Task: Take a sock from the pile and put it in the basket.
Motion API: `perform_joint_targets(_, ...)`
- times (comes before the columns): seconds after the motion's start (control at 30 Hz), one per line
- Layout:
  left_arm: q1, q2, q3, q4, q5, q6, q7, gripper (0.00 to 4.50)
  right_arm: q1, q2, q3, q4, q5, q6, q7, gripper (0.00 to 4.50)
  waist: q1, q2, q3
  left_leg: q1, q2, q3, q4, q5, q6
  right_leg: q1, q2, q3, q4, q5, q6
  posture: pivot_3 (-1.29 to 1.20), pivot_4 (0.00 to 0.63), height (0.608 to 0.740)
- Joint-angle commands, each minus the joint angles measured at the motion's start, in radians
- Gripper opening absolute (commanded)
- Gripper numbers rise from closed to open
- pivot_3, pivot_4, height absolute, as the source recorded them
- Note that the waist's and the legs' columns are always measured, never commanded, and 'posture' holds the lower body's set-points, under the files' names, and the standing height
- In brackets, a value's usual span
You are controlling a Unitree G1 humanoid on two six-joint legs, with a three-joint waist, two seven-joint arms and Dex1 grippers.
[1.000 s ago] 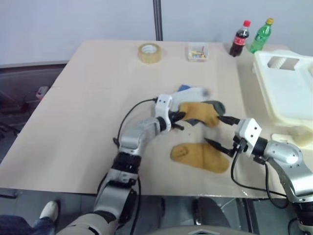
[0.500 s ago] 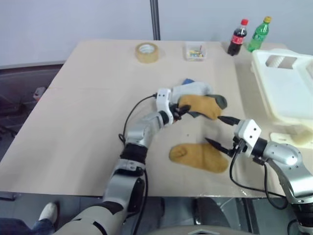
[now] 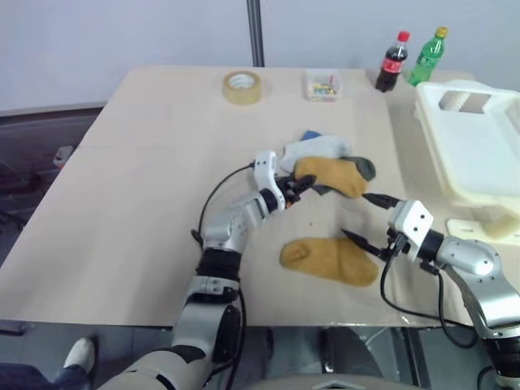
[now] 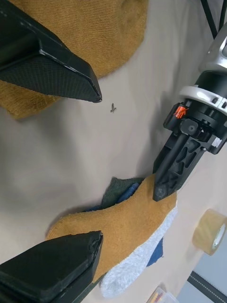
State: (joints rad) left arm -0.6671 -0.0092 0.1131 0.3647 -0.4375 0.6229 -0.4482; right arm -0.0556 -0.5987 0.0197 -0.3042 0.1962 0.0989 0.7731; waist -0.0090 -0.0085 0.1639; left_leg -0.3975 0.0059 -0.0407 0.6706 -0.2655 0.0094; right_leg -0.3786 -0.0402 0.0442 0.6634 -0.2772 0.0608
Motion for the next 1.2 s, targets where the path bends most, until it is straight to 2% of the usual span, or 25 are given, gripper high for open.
perform_joint_targets(0.03,-0.029,-0.008,0.016,-0.031,-0.028,-0.017,0.002,2.58,0.006,0.0,-0.014,-0.013,-0.006,-0.03,-0.01,4.5,0.0,0.0,0.0,0.0,0.0,0.0,0.0,0.0,0.0,0.0,0.0,0.0,0.0,0.0,0.0,0.0,0.15,0.74)
perform_joint_targets(0.4,0.003,-0.048,0.07,-0.134,-0.143,-0.003,-0.002,2.58,0.016,0.009,-0.003,-0.011,-0.022,-0.041,-0.014,4.5,-0.001,0.0,0.0,0.0,0.0,0.0,0.0,0.001,-0.003,0.0,0.0,0.0,0.0,0.0,0.0,0.0,0.15,0.74)
perform_joint_targets(0.67,0.034,-0.045,0.036,-0.145,-0.135,0.013,-0.004,2.58,0.028,0.013,-0.005,-0.016,-0.026,-0.045,-0.012,4.5,-0.001,0.0,0.0,0.0,0.0,0.0,0.0,0.001,-0.002,0.0,0.0,0.0,0.0,0.0,0.0,0.0,0.15,0.74)
perform_joint_targets(0.77,0.035,-0.031,0.016,-0.137,-0.124,0.012,-0.018,1.79,0.032,0.012,-0.007,-0.018,-0.026,-0.045,-0.013,4.5,-0.001,0.0,0.0,0.0,0.0,0.0,0.0,0.001,-0.002,0.0,0.0,0.0,0.0,0.0,0.0,0.0,0.15,0.74)
perform_joint_targets(0.87,0.039,-0.027,0.009,-0.137,-0.124,0.017,-0.02,0.3,0.035,0.012,-0.008,-0.024,-0.026,-0.043,-0.014,4.5,-0.001,0.0,0.0,0.0,0.0,0.0,0.0,0.001,-0.002,0.0,0.0,0.0,0.0,0.0,0.0,0.0,0.15,0.74)
perform_joint_targets(0.9,0.041,-0.024,0.005,-0.133,-0.119,0.017,-0.021,0.03,0.034,0.012,-0.008,-0.023,-0.027,-0.042,-0.015,4.5,-0.001,0.0,0.0,0.0,0.0,0.0,0.0,0.001,-0.002,0.0,0.0,0.0,0.0,0.0,0.0,0.0,0.15,0.74)
perform_joint_targets(1.2,0.055,-0.008,-0.022,-0.156,-0.104,-0.007,-0.041,0.03,0.037,0.01,-0.011,-0.021,-0.03,-0.044,-0.018,4.5,-0.001,0.0,0.0,0.0,0.0,0.0,0.0,0.001,-0.002,0.0,0.0,0.0,0.0,0.0,0.0,0.0,0.15,0.74)
